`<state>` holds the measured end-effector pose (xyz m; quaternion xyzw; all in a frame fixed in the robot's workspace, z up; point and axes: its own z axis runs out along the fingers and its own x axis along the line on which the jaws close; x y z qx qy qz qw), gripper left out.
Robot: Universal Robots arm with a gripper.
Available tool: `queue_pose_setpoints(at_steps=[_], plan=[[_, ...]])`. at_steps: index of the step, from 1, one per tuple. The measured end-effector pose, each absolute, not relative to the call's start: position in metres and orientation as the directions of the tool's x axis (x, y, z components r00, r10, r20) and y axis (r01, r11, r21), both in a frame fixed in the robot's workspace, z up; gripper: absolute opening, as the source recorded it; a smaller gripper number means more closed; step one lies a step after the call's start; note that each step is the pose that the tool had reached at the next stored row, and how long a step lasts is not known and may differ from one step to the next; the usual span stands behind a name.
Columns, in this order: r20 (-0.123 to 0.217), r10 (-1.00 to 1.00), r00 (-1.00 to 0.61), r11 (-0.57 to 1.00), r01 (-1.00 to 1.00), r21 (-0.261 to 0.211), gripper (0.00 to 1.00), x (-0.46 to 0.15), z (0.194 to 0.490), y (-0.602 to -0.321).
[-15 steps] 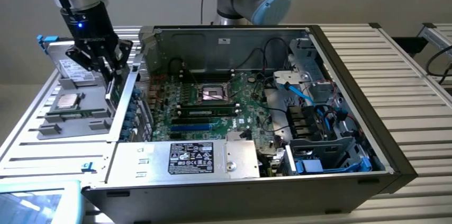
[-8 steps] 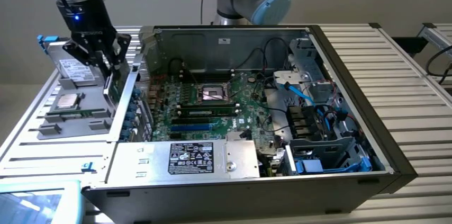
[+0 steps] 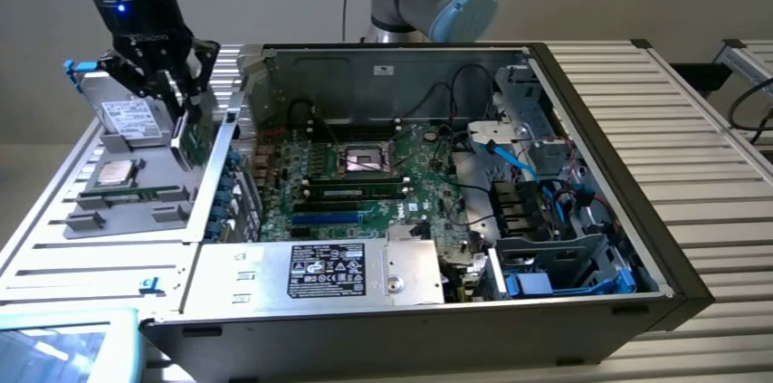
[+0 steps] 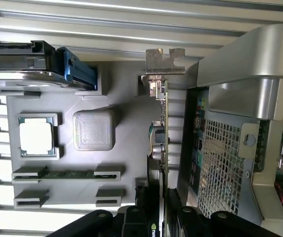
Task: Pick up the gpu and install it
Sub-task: 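Pick up the gpu and move the gpu toward the slot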
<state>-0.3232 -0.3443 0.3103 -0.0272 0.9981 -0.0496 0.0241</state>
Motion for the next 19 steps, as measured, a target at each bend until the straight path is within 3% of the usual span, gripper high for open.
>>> queue_pose_setpoints(at_steps=[19], plan=[[-0.048,-0.057,-0.997,0.994,-0.052,-0.099,0.27,-0.323,0.383,-0.344]])
